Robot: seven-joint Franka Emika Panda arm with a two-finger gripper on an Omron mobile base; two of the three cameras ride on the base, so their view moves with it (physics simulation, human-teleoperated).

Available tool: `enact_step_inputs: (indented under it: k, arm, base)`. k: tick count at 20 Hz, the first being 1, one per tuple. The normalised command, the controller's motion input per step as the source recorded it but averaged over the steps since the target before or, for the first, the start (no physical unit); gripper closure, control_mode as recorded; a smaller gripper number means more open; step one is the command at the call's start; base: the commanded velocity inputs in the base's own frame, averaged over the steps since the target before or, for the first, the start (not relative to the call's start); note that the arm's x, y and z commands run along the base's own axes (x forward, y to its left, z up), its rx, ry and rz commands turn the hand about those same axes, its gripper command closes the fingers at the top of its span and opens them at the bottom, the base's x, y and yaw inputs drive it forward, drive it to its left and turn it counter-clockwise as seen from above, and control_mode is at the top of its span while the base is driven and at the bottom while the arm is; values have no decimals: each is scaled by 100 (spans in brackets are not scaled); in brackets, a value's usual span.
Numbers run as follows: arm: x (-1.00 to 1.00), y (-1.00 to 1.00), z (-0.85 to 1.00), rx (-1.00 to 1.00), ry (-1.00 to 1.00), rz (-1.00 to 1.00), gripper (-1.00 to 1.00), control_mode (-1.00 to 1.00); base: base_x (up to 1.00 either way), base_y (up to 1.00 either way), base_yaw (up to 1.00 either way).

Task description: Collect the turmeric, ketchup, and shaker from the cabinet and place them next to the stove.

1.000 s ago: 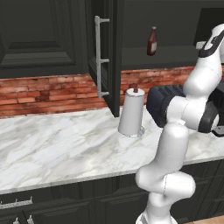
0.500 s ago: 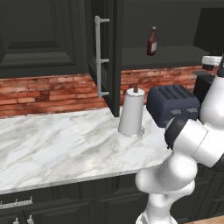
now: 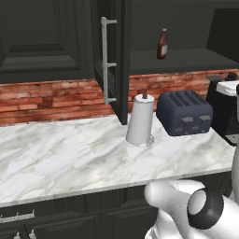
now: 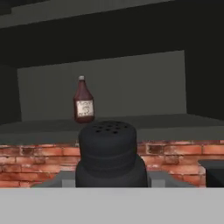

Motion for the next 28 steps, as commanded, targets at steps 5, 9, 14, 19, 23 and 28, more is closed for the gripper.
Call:
enact_step_inputs:
  k: [5,9,14,19,23,28]
  arm:
    - [-95,-4,-74,-12,0,0,100,-100]
    - [-71,-26,-94,-14,2,0,100,-100]
    - [-37,-46,-90,-13,10,1,100,-100]
    - [-2,-73,-52,-2,8,2,100,-100]
    - [0,-82,-37,0,7,1,100,-100]
    - [0,-89,-24,0,1,0,100,-100]
  base:
    - [0,0,0]
    - [0,0,0]
    - [0,0,0]
    - [0,0,0]
    - [0,0,0]
    - [0,0,0]
